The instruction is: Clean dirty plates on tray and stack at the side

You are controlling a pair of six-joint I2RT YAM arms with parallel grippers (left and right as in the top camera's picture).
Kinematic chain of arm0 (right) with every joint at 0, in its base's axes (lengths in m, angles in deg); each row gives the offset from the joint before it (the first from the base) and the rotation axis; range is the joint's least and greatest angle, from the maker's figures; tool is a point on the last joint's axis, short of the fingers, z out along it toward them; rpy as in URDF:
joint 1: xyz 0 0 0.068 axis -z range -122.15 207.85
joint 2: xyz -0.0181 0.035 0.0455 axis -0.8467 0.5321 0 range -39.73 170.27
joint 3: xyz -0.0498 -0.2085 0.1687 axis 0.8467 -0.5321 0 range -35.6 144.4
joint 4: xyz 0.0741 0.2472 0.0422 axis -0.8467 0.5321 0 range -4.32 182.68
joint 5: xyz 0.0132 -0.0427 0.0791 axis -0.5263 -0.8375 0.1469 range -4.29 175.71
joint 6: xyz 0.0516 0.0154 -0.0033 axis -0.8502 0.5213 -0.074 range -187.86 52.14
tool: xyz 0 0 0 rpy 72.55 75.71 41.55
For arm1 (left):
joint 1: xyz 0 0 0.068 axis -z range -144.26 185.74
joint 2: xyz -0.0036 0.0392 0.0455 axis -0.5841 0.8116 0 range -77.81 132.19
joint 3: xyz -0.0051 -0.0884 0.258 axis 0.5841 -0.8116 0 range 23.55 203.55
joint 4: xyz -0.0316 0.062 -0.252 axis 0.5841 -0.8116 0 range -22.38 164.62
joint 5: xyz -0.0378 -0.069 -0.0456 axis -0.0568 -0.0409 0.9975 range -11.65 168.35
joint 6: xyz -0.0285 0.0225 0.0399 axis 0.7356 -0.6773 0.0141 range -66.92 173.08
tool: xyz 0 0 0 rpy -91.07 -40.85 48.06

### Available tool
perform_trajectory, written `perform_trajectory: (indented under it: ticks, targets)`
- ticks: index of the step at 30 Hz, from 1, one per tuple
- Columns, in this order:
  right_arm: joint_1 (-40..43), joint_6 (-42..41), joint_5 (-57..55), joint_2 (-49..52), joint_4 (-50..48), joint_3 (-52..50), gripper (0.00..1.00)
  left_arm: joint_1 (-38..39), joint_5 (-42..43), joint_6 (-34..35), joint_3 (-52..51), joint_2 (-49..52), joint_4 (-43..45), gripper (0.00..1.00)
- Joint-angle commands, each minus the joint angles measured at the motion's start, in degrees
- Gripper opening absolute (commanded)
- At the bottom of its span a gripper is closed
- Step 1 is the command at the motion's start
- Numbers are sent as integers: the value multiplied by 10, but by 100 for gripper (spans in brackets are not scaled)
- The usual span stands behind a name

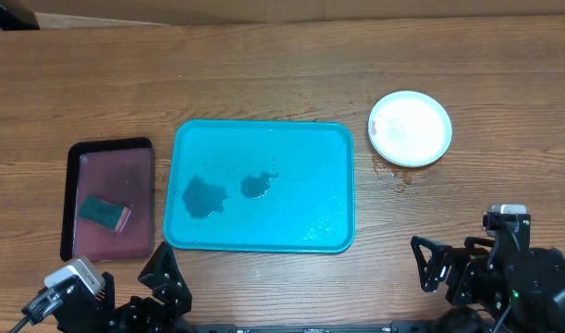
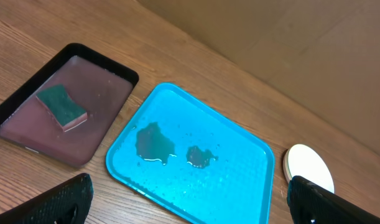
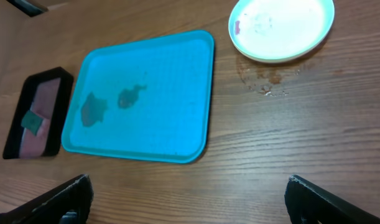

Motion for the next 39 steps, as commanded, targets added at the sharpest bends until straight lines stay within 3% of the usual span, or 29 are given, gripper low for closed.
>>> perform_trajectory:
  ticks: [1,10,13,17,26,39]
  targets:
    - [-3,-2,-7,-2,10,0,100,2,5,-1,-4,-5,2,100]
    - [69,12,-26,-20,-53,-56,100,2,5,-1,-4,-5,2,100]
    - [121,82,23,-44,-140,-125,100,2,5,-1,-4,-5,2,100]
    - [206,183,139,-106,-326,-255,100,2,5,-1,-4,-5,2,100]
    - [301,182,181,-245,-545,-464,100,2,5,-1,-4,-5,2,100]
    - [310,181,181,-323,-788,-626,100,2,5,-1,-4,-5,2,100]
